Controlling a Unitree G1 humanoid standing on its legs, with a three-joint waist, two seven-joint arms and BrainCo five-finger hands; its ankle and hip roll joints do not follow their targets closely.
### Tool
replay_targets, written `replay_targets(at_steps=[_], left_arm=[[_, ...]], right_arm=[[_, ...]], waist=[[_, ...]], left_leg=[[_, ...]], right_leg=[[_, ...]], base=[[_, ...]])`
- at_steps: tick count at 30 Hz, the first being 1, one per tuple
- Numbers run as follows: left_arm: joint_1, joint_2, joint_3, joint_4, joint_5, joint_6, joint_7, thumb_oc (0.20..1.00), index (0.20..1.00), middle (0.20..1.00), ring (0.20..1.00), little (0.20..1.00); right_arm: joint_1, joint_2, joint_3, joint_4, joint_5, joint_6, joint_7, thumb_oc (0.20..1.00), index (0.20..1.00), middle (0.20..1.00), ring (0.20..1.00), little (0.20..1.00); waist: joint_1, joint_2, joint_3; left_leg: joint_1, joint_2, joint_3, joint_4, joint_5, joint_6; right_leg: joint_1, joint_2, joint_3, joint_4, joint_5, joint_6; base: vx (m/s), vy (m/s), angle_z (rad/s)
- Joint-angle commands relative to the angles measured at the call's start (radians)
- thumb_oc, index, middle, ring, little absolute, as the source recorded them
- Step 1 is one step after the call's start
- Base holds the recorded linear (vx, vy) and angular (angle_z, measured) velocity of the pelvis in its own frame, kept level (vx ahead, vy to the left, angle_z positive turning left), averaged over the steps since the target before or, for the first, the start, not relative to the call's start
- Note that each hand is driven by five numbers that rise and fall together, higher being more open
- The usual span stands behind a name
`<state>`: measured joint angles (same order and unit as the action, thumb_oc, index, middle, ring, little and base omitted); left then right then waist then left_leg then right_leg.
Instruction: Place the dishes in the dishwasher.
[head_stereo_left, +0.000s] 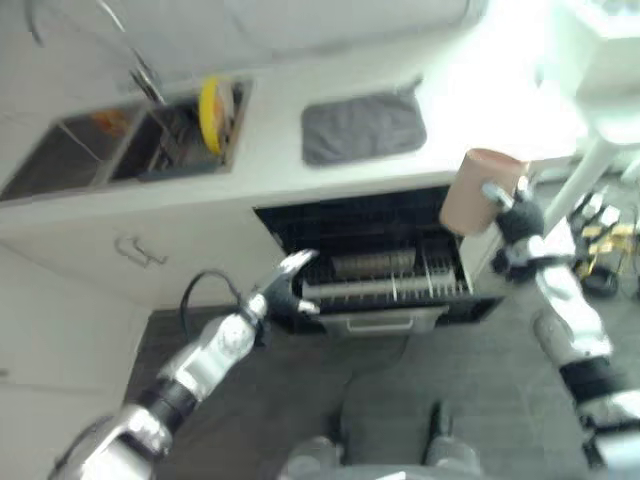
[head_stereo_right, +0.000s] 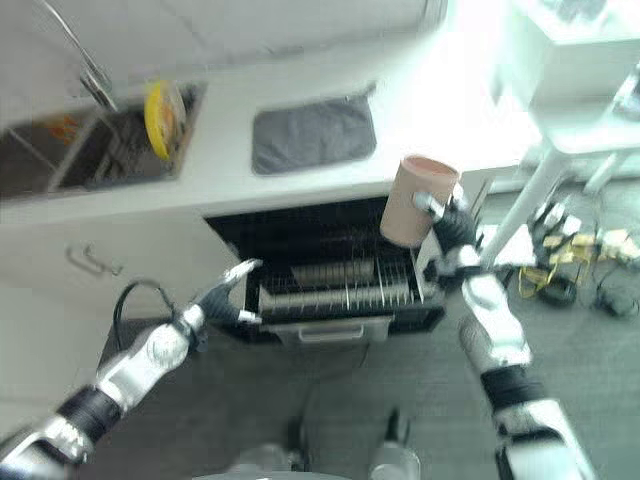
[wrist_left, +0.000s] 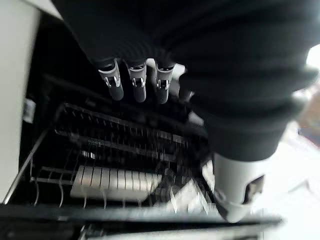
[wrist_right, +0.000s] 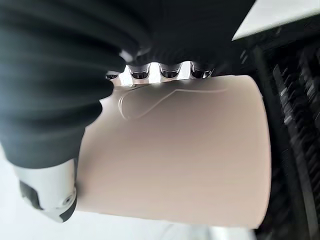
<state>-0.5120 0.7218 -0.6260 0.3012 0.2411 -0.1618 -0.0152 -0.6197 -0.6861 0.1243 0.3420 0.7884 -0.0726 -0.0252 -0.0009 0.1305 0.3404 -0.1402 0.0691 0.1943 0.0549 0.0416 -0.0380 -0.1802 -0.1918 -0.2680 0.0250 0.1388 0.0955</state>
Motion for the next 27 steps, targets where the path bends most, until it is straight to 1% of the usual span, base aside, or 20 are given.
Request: replay_targets(at_steps=[1,5,6,7,9,11,13,14,20,24,25,27], left_arm=[[0.001,0.056,0.028,-0.024,-0.057,0.023,-0.089,1.000,1.000,1.000,1.000,1.000],[-0.050,0.099,0.009,-0.040,-0.050,0.035,-0.133,1.000,1.000,1.000,1.000,1.000],[-0.061,0.114,0.007,-0.043,-0.056,0.032,-0.144,1.000,1.000,1.000,1.000,1.000],[-0.081,0.128,0.005,-0.053,-0.062,0.037,-0.153,1.000,1.000,1.000,1.000,1.000],[-0.113,0.141,-0.003,-0.056,-0.055,0.028,-0.166,1.000,1.000,1.000,1.000,1.000],[-0.134,0.149,-0.005,-0.070,-0.057,0.031,-0.173,1.000,1.000,1.000,1.000,1.000],[-0.160,0.140,-0.007,-0.073,-0.052,0.036,-0.182,1.000,1.000,1.000,1.000,1.000],[-0.166,0.137,-0.008,-0.076,-0.047,0.037,-0.191,1.000,1.000,1.000,1.000,1.000],[-0.209,0.117,-0.040,-0.076,-0.014,0.044,-0.220,1.000,1.000,1.000,1.000,1.000],[-0.228,0.119,-0.056,-0.093,-0.011,0.046,-0.238,1.000,1.000,1.000,1.000,1.000],[-0.245,0.117,-0.071,-0.099,-0.013,0.048,-0.248,1.000,1.000,1.000,1.000,1.000],[-0.254,0.118,-0.080,-0.106,-0.016,0.052,-0.250,1.000,1.000,1.000,1.000,1.000]], right_arm=[[-0.043,0.035,0.001,-0.064,0.031,0.019,0.070,0.200,0.200,0.200,0.200,0.200],[-0.111,0.003,0.029,0.066,-0.014,0.019,0.111,0.200,0.200,0.200,0.200,0.200],[-0.133,-0.007,0.031,0.100,-0.016,0.036,0.111,0.200,0.200,0.200,0.200,0.200],[-0.163,-0.008,0.033,0.152,-0.031,0.039,0.121,0.200,0.200,0.200,0.200,0.200],[-0.205,0.011,0.058,0.225,-0.076,0.036,0.131,0.200,0.200,0.200,0.200,0.200],[-0.235,0.031,0.076,0.255,-0.100,0.030,0.129,0.200,0.200,0.200,0.200,0.200],[-0.271,0.052,0.093,0.272,-0.132,0.040,0.127,0.200,0.200,0.200,0.200,0.200],[-0.282,0.058,0.098,0.278,-0.142,0.046,0.129,0.200,0.200,0.200,0.200,0.200],[-0.377,0.095,0.133,0.312,-0.173,0.130,0.086,0.200,0.200,0.200,0.200,0.200],[-0.439,0.101,0.145,0.360,-0.195,0.137,0.063,0.200,0.200,0.200,0.200,0.200],[-0.494,0.102,0.155,0.403,-0.225,0.129,0.039,0.200,0.200,0.200,0.200,0.200],[-0.524,0.098,0.163,0.429,-0.243,0.129,0.031,0.200,0.200,0.200,0.200,0.200]], waist=[[-0.003,-0.088,0.013],[0.004,-0.076,0.057],[0.008,-0.073,0.069],[0.015,-0.070,0.084],[0.028,-0.067,0.112],[0.036,-0.064,0.134],[0.044,-0.064,0.150],[0.047,-0.063,0.153],[0.065,-0.064,0.169],[0.077,-0.061,0.176],[0.087,-0.058,0.179],[0.094,-0.056,0.179]], left_leg=[[0.039,-0.004,-0.021,0.136,-0.169,-0.025],[0.000,-0.011,-0.025,0.168,-0.173,-0.019],[-0.010,-0.013,-0.025,0.176,-0.174,-0.017],[-0.027,-0.016,-0.027,0.186,-0.175,-0.015],[-0.057,-0.017,-0.031,0.207,-0.175,-0.010],[-0.078,-0.021,-0.037,0.219,-0.175,-0.004],[-0.100,-0.024,-0.046,0.229,-0.171,-0.002],[-0.105,-0.025,-0.047,0.231,-0.170,-0.001],[-0.118,-0.023,-0.050,0.242,-0.166,-0.001],[-0.118,-0.021,-0.050,0.238,-0.161,-0.003],[-0.119,-0.022,-0.052,0.235,-0.158,-0.004],[-0.120,-0.023,-0.054,0.233,-0.157,-0.004]], right_leg=[[0.062,-0.034,0.077,0.042,-0.124,0.087],[0.012,-0.047,0.084,0.079,-0.123,0.092],[0.000,-0.053,0.083,0.088,-0.121,0.095],[-0.017,-0.058,0.084,0.098,-0.120,0.099],[-0.045,-0.066,0.084,0.115,-0.116,0.102],[-0.068,-0.068,0.089,0.129,-0.113,0.104],[-0.089,-0.067,0.095,0.142,-0.112,0.102],[-0.094,-0.067,0.095,0.146,-0.113,0.102],[-0.108,-0.072,0.088,0.166,-0.114,0.102],[-0.105,-0.074,0.080,0.165,-0.113,0.101],[-0.105,-0.075,0.075,0.168,-0.114,0.101],[-0.104,-0.076,0.071,0.168,-0.114,0.101]], base=[[-0.15,0.040,0.01],[-0.05,0.018,0.01],[-0.07,0.002,0.12],[-0.09,-0.007,0.10],[-0.09,-0.027,0.14],[-0.06,-0.018,0.12],[-0.06,0.004,0.08],[-0.04,0.020,0.04],[-0.01,0.021,0.00],[0.00,0.011,0.01],[0.00,0.043,0.03],[0.00,0.024,0.07]])
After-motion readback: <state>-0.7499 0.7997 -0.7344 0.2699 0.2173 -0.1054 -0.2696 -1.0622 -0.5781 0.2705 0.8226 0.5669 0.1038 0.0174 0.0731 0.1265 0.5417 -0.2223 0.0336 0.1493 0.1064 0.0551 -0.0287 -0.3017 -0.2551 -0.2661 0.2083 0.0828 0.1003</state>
